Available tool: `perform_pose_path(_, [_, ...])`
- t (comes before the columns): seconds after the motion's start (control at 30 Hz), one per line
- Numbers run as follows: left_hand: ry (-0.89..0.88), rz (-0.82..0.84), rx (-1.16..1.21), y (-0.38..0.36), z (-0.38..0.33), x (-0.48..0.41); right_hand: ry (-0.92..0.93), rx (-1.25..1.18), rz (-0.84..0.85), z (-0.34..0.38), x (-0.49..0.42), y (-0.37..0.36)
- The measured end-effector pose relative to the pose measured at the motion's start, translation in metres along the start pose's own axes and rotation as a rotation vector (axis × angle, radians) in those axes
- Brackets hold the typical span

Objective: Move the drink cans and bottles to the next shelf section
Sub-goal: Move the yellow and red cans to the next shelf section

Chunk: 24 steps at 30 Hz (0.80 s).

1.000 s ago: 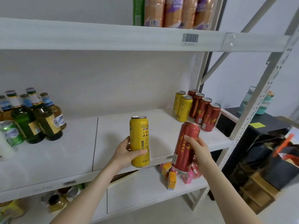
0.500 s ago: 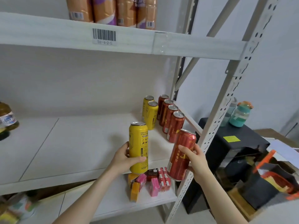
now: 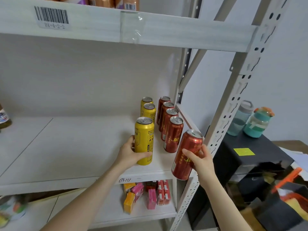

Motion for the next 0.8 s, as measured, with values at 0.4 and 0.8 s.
perform_pose_path(0.4, [-0.001, -0.115, 0.012, -0.020, 0.024, -0.060, 0.095, 0.022, 0.038, -0.039, -0.052, -0.020])
perform_pose_path(0.8, [-0.018, -0.075, 0.057, -0.034, 0.026, -0.090, 0.126, 0.047, 0.074, -0.045, -0.059, -0.026])
Point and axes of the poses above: each hand's wrist, its own x-axis away from the middle knuckle, its own y-axis out of the back of the hand, z = x × y, the point moved 4 cm from there along -x, towards the middle knuckle, and after that the axes turned 1 degree about z, right-handed, at the moved point
